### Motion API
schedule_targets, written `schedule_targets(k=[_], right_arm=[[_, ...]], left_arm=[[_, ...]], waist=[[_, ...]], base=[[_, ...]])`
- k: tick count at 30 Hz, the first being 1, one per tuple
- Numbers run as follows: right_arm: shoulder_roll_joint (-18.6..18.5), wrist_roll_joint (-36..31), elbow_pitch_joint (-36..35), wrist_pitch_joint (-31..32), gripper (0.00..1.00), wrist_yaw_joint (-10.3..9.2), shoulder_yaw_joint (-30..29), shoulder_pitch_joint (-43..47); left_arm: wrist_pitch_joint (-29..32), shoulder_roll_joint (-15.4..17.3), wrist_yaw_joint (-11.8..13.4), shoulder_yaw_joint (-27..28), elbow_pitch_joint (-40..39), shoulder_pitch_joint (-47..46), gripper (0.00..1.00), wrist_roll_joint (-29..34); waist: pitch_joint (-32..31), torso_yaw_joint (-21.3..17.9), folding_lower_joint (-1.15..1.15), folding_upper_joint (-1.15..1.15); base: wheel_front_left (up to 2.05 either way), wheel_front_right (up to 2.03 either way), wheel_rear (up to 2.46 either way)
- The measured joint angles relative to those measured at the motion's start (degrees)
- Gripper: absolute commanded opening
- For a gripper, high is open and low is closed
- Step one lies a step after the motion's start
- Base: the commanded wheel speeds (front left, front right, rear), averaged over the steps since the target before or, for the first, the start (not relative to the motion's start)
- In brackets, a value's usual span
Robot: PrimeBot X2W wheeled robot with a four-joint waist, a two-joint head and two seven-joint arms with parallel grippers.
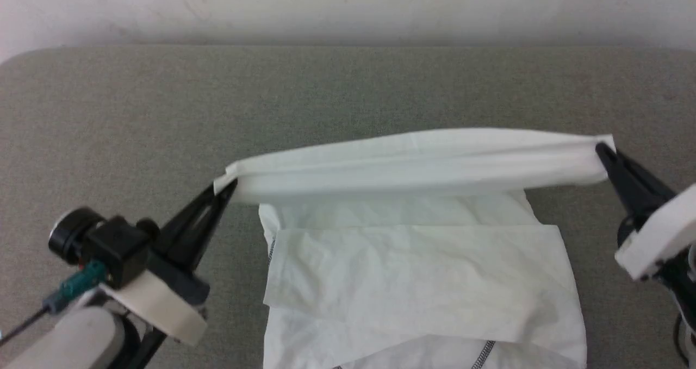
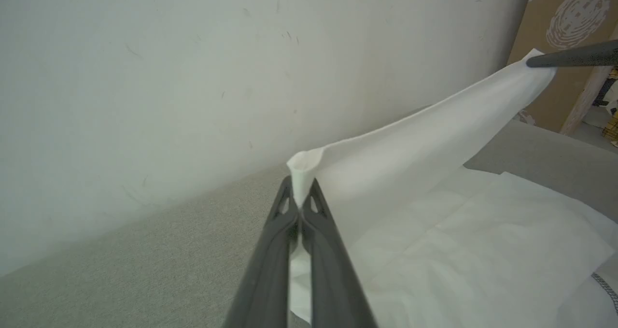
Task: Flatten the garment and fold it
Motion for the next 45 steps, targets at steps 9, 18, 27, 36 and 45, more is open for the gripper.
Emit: schedule_targets(k=[9, 18, 27, 36, 45], right_arm=[[4.5, 3.5, -6.4, -0.1, 0.00, -0.01, -4.5, 19.9], [6.5, 6.4, -8.6, -0.2, 0.00, -0.01, -4.6, 31.0], [4.7, 4.3, -7.9, 1.2, 0.00, -0.01, -4.7, 38.2], [2.8, 2.1, -2.8, -0.3, 0.20, -0.01, -0.7, 38.4], [2.0, 2.5, -2.3, -1.8, 1.00, -0.01, -0.9, 38.3]], left_arm=[[-0.5, 4.6, 5.4, -2.6, -10.2, 16.9, 0.00, -0.2], [-0.9, 2.7, 6.0, -5.5, -11.2, 24.6, 0.00, -0.8], [-0.3, 2.0, 3.9, -9.5, -6.2, 28.3, 0.00, -1.3], [1.0, -3.0, -0.1, -13.5, 3.3, 27.6, 0.00, -0.2], [-0.2, -5.5, 0.7, -9.0, 4.0, 27.9, 1.00, -5.4]], waist=[[-5.9, -0.2, 0.01, 0.00], [-9.2, -0.2, 0.01, 0.00], [-10.5, -0.1, 0.02, 0.00], [-10.6, -0.1, 0.02, 0.00], [-11.4, -0.2, 0.02, 0.00]], base=[[0.00, 0.00, 0.00], [0.00, 0.00, 0.00], [0.00, 0.00, 0.00], [0.00, 0.00, 0.00], [0.00, 0.00, 0.00]])
